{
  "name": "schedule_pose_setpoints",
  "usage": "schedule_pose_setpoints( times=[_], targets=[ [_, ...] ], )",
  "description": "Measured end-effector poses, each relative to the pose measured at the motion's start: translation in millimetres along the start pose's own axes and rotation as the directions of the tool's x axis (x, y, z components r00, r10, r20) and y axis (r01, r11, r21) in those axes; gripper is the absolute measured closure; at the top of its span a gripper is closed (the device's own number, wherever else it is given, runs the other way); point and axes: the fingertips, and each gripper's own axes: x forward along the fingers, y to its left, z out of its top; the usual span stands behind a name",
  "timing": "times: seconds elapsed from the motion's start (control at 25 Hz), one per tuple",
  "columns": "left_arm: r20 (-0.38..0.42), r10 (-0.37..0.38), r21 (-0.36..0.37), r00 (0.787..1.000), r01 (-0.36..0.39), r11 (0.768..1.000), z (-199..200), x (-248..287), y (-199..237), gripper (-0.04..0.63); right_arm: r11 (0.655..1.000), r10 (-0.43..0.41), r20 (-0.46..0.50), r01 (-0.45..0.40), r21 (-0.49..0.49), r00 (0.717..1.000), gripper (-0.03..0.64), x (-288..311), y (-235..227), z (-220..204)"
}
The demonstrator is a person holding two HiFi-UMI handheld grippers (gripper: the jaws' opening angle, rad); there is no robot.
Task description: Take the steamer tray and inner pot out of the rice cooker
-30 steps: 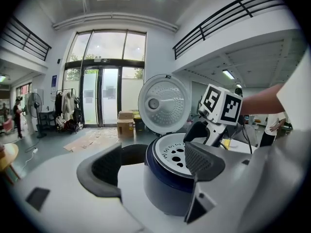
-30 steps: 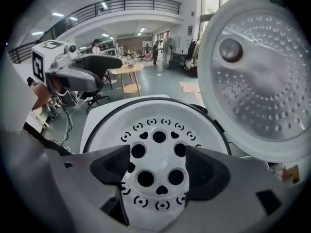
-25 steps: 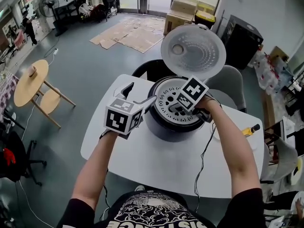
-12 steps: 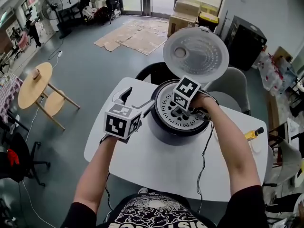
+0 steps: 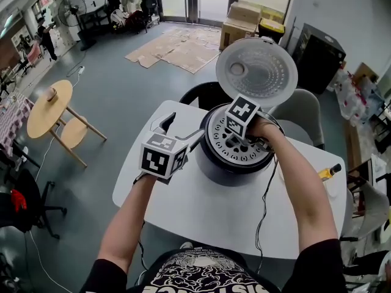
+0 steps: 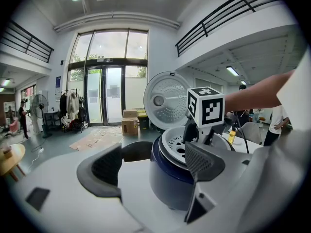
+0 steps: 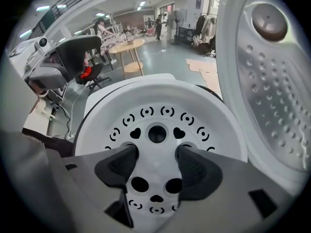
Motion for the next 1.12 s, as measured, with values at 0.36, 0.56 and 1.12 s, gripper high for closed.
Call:
schedule_pose_setpoints(
  times=[0.36,0.56,1.12],
  targets=[
    [0.044,-0.018,0.007,0.999,0.018,1.000,19,5,1,0.196,0.998,-0.068,0.016,0.068,-0.001,0.998,0.331,-48,-20,13],
    [0.070,-0.058,0.020,0.996,0.057,0.998,35,15,-6,0.196,0.994,-0.104,0.019,0.103,0.026,0.994,0.331,-79,-29,2],
    [0.090,-0.266,0.096,0.960,0.257,0.962,63,50,-54,0.197,0.959,-0.167,0.043,0.152,0.239,0.985,0.330,-121,-29,-59]
  ],
)
